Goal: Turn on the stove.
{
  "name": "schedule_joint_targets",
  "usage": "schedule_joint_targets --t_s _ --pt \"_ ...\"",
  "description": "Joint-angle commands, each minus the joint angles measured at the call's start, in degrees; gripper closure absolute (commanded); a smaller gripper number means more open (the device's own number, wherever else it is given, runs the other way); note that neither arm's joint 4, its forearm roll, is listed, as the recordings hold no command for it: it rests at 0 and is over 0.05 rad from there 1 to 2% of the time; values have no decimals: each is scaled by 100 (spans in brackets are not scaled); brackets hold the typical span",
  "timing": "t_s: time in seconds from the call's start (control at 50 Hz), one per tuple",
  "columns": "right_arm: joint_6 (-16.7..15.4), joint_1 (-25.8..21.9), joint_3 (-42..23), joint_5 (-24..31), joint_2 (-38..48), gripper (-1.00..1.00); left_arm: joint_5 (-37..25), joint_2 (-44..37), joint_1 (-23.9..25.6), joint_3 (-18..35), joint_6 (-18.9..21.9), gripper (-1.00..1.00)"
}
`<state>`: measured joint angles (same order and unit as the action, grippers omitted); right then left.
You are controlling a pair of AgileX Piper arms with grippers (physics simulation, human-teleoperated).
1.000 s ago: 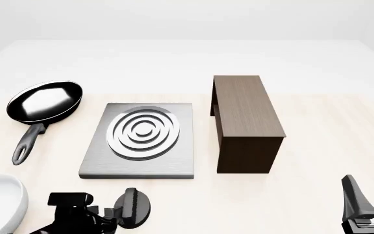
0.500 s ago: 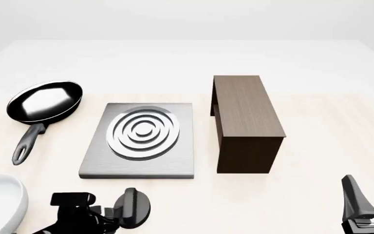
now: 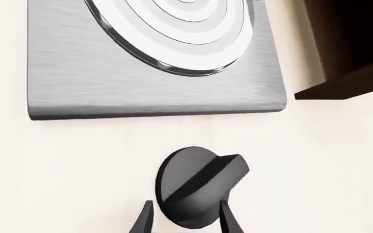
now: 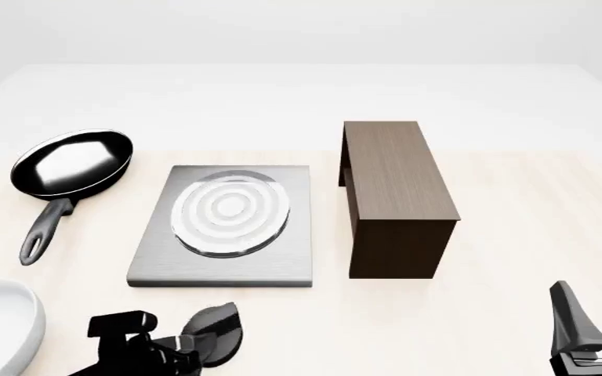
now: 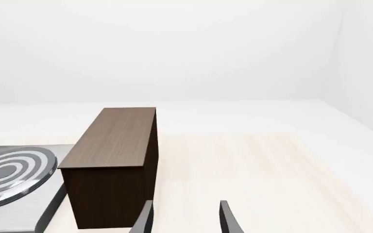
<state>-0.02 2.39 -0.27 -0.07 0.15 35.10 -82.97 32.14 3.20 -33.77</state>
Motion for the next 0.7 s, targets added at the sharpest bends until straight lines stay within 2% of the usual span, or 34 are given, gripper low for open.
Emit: schedule_joint_targets --t_s 0.02,0.2,0.28,0.54,0.64,0.7 --pt "-1 -1 0 -1 0 -100 116 -19 124 -15 -429 -100" --pt "-1 -2 0 -1 0 -100 -283 294 49 92 -282 -100" --pt "-1 -2 0 -1 0 -100 -746 739 51 169 -223 -100" --pt "-2 -2 0 -1 0 -100 -1708 1722 43 291 -73 -100" --pt "-1 -2 0 -3 -1 -100 -1925 1898 -43 331 153 -100" --pt "-2 -1 0 -1 0 -100 -1976 1968 -63 323 153 -100"
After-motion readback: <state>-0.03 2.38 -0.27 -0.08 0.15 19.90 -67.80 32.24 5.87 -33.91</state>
